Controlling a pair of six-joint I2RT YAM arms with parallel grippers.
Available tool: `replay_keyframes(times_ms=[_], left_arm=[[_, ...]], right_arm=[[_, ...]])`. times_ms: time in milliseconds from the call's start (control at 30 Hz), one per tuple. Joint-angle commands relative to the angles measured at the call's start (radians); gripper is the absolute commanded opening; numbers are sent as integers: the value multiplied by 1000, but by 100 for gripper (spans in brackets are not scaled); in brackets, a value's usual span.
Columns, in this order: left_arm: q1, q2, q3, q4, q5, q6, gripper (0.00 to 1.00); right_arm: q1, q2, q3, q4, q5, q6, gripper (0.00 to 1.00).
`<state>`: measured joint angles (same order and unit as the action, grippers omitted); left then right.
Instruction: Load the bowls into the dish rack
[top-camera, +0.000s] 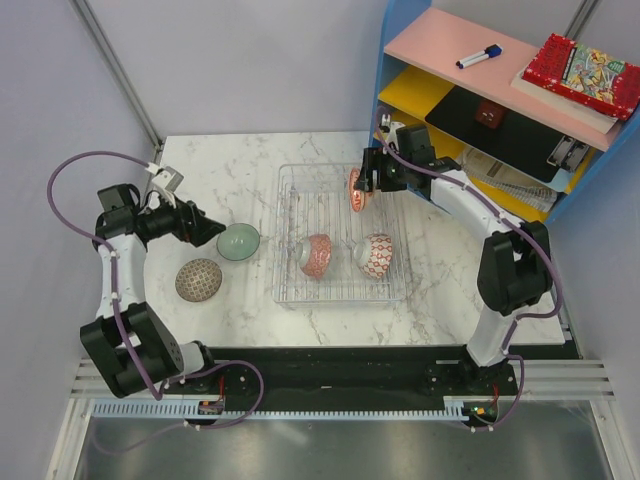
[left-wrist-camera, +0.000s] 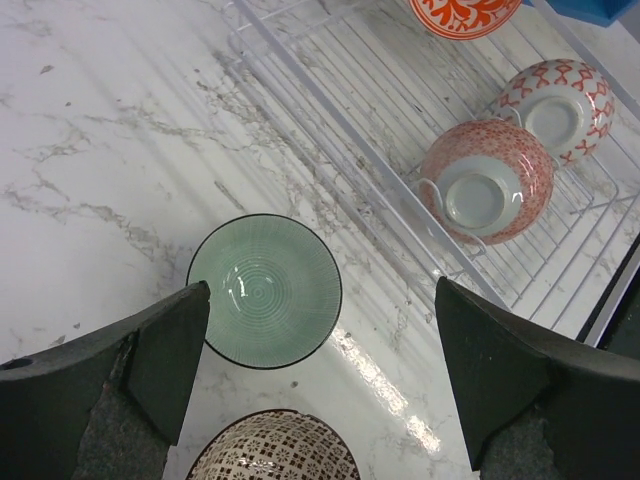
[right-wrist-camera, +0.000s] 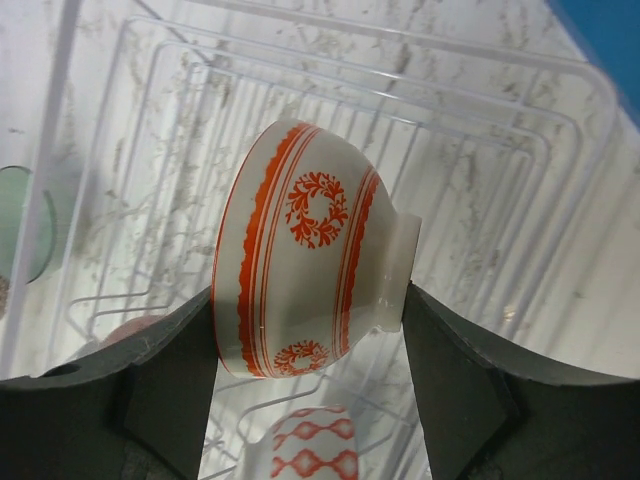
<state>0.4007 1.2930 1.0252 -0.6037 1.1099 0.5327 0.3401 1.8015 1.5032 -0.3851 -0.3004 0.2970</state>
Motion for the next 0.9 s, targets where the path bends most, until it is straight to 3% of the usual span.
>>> replay_keyframes(times_ms=[0, 633, 867], left_arm=[[49, -30, -31, 73, 51, -42, 100], [72, -89, -114, 131, 90, -45, 100], [72, -89, -120, 134, 108, -45, 100]], right_arm=[[30, 13, 101, -8, 180, -123, 0], [249, 192, 321, -135, 815, -447, 0], [274, 252, 387, -196, 915, -515, 0]])
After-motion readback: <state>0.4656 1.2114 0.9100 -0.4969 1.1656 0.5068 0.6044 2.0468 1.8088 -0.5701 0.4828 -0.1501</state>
